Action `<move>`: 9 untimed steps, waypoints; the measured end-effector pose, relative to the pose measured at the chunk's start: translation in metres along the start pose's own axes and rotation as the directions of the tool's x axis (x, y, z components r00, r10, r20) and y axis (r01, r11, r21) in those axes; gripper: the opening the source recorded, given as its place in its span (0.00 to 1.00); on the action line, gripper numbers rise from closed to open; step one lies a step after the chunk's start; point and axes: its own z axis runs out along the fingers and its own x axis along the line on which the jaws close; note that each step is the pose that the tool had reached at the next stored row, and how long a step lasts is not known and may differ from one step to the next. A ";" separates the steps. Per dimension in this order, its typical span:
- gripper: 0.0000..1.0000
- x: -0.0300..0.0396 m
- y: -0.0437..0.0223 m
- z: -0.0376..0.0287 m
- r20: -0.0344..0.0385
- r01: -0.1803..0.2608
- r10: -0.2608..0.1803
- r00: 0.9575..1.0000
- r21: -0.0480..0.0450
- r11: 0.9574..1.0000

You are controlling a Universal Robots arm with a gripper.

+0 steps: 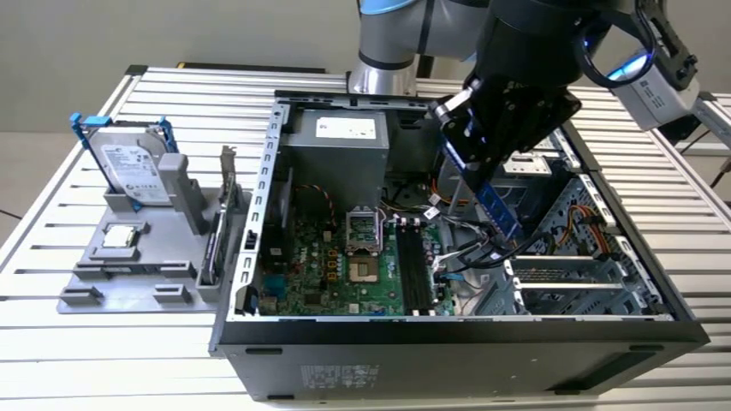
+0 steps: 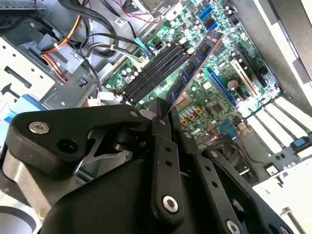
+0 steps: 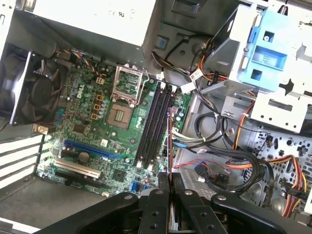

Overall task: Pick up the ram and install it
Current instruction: 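Insert the ram into the slot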

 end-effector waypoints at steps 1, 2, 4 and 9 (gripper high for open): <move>0.00 0.0000 0.0000 0.0000 0.000 -0.004 0.004 1.000 0.000 1.000; 0.00 0.0000 0.0000 -0.0001 0.000 -0.008 0.008 1.000 0.000 1.000; 0.00 0.0000 0.0000 -0.0001 0.000 -0.018 0.018 1.000 0.000 1.000; 0.00 0.0000 -0.0001 -0.0001 0.001 -0.047 0.047 0.999 0.000 0.999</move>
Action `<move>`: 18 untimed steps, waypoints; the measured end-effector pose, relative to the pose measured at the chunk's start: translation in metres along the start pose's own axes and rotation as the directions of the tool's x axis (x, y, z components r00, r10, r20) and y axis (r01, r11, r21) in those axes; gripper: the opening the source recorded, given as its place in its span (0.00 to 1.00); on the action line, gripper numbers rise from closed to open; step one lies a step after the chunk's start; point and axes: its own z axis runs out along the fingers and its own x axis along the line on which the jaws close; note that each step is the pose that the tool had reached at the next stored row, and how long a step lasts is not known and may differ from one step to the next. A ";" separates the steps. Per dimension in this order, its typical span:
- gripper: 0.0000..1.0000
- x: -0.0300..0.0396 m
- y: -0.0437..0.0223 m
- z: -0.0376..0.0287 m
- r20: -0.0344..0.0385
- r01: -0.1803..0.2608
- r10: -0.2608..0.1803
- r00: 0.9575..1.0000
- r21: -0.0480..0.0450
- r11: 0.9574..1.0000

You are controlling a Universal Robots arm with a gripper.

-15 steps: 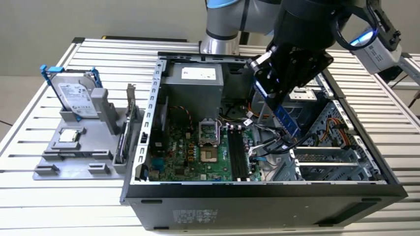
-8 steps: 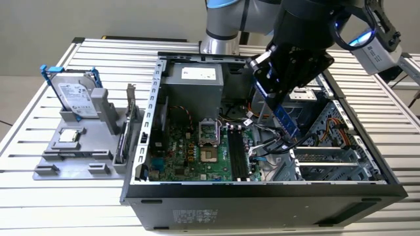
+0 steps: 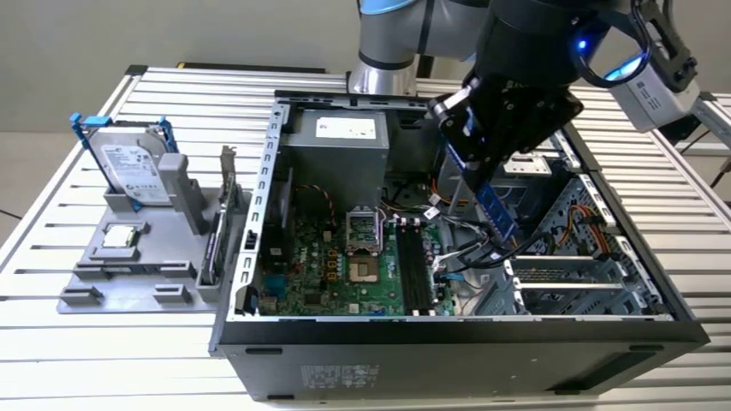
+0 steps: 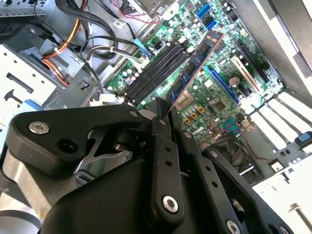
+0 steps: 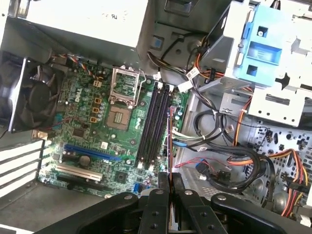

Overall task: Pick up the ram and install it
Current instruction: 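Insert the ram into the slot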

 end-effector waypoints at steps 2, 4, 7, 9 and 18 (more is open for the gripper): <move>0.00 0.0000 0.0000 0.0000 0.000 -0.013 0.013 1.000 0.000 1.000; 0.00 0.0000 0.0000 0.0000 0.000 -0.027 0.027 1.000 0.000 1.000; 0.00 0.0000 0.0000 0.0000 0.001 -0.046 0.046 0.999 0.000 0.999; 0.00 0.0000 0.0000 0.0000 0.001 -0.059 0.059 0.998 0.000 0.998; 0.00 0.0000 0.0000 0.0000 0.002 -0.116 0.116 0.993 0.001 0.993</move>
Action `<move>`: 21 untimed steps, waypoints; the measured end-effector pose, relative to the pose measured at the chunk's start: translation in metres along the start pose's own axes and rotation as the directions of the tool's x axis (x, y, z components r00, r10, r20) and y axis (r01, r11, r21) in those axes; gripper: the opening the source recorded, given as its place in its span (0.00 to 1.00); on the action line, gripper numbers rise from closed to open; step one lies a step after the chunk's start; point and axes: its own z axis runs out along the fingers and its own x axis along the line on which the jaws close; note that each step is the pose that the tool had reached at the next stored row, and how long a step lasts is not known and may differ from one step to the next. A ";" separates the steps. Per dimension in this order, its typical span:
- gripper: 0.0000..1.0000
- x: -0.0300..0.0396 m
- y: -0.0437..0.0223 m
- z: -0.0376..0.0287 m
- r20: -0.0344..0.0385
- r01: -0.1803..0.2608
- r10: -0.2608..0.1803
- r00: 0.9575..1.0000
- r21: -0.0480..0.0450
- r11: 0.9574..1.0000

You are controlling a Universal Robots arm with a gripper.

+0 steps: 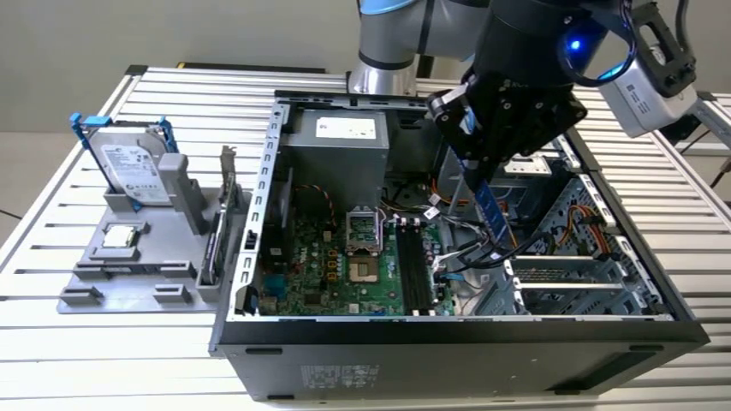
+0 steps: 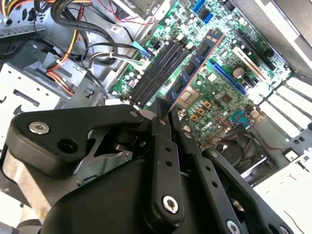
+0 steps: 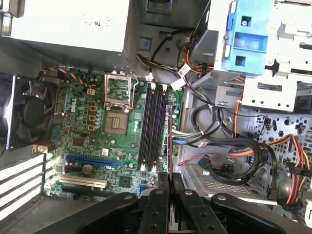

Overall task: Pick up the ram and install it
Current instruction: 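Insert the ram into the slot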

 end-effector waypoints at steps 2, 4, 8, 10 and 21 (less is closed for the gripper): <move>0.00 0.0000 0.0000 0.0000 0.000 -0.012 0.012 1.000 0.000 1.000; 0.00 0.0000 0.0000 0.0000 0.000 -0.023 0.023 1.000 0.000 1.000; 0.00 0.0000 0.0000 0.0000 0.001 -0.045 0.045 0.999 0.000 0.999; 0.00 0.0000 0.0000 0.0000 0.001 -0.055 0.055 0.998 0.000 0.998; 0.00 0.0000 0.0000 0.0000 0.002 -0.112 0.112 0.994 0.001 0.994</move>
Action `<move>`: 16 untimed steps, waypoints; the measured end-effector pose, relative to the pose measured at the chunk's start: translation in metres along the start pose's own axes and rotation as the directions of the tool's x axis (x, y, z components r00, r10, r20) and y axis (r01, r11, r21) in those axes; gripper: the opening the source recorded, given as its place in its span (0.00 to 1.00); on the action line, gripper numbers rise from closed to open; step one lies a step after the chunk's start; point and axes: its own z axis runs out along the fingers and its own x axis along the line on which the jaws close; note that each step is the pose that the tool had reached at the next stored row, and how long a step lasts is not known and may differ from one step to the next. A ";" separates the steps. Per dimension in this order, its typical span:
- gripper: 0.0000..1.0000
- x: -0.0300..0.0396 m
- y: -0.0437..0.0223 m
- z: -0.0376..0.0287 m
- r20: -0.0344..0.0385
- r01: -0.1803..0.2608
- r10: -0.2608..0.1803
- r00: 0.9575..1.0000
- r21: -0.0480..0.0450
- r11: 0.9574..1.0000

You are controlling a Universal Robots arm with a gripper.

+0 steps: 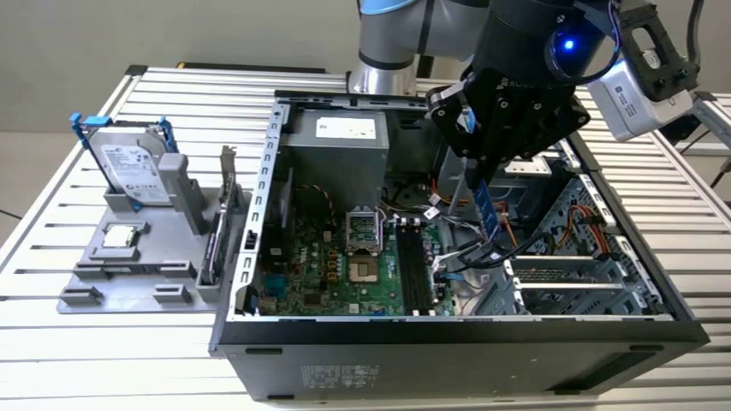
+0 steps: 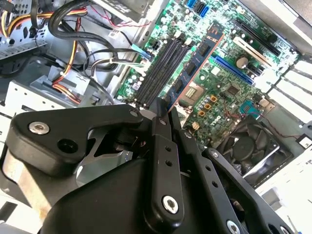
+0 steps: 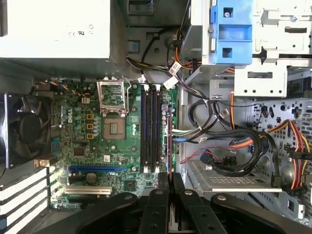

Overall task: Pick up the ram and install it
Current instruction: 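Insert the ram into the slot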

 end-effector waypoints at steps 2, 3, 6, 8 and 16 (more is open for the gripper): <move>0.00 0.0000 0.0000 0.0000 0.000 -0.001 0.001 1.000 0.000 1.000; 0.00 0.0000 0.0000 0.0000 0.000 -0.001 0.001 1.000 0.000 1.000; 0.00 0.0000 0.0000 0.0002 0.000 -0.002 0.002 1.000 0.000 1.000; 0.00 0.0000 0.0001 0.0007 0.000 -0.002 0.002 1.000 0.000 1.000; 0.00 -0.0002 0.0026 0.0053 0.000 -0.002 0.002 1.000 0.010 1.000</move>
